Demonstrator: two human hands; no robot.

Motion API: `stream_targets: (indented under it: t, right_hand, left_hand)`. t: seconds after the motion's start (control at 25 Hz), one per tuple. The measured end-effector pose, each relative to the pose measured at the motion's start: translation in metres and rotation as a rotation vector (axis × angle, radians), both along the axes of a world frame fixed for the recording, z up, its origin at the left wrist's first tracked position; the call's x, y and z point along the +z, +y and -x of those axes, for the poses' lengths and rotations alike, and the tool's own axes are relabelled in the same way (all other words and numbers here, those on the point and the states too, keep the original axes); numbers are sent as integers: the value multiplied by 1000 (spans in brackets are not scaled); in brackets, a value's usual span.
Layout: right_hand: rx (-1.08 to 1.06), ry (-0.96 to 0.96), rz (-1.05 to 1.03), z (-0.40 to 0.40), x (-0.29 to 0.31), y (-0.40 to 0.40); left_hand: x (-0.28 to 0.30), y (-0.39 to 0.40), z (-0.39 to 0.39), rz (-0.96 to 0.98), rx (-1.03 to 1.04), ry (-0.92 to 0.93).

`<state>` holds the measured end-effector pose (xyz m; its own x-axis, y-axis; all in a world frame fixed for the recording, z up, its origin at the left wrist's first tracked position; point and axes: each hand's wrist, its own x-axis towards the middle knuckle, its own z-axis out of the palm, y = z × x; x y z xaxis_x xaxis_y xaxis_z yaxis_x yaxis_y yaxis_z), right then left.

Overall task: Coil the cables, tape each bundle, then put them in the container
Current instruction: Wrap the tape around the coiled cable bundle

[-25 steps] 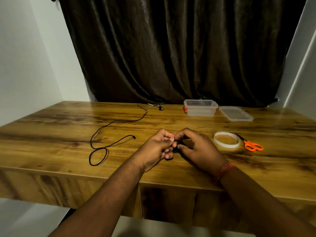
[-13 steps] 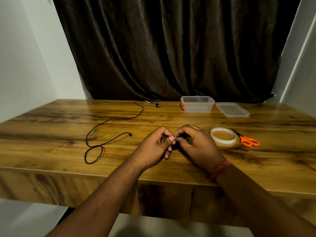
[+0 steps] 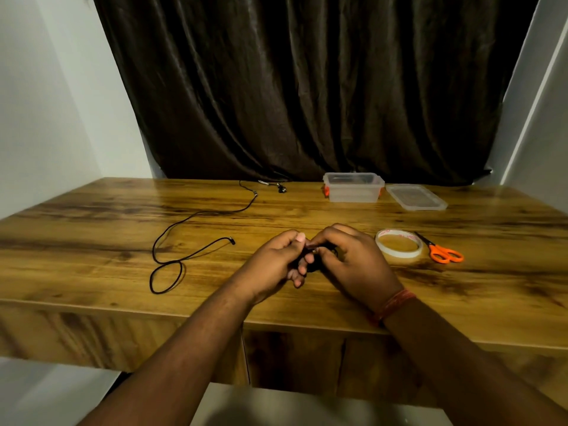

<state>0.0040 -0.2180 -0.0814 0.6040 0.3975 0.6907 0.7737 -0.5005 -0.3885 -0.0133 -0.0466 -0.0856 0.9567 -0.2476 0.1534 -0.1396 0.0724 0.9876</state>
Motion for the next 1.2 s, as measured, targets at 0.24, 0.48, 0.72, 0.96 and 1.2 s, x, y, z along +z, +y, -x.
stream_targets:
  t: [0.24,0.48,0.72,0.96,1.2]
  right_hand:
    - [21,1,-1,0,0,0]
    - [-14,36,-38,1,-1,-1]
    - [-37,32,-40,1,-1,-2]
    - [-22,61,-72,4,0,-1]
    - [-15,44,-53,4,0,0]
  left_hand:
    - [-1,1,1,-69,-2,-26]
    - [0,2,4,-183,48,-82]
    - [3,1,9,-251,71,-114]
    - [6,1,7,8,8,16]
    - [4,4,3,-40,-7,15]
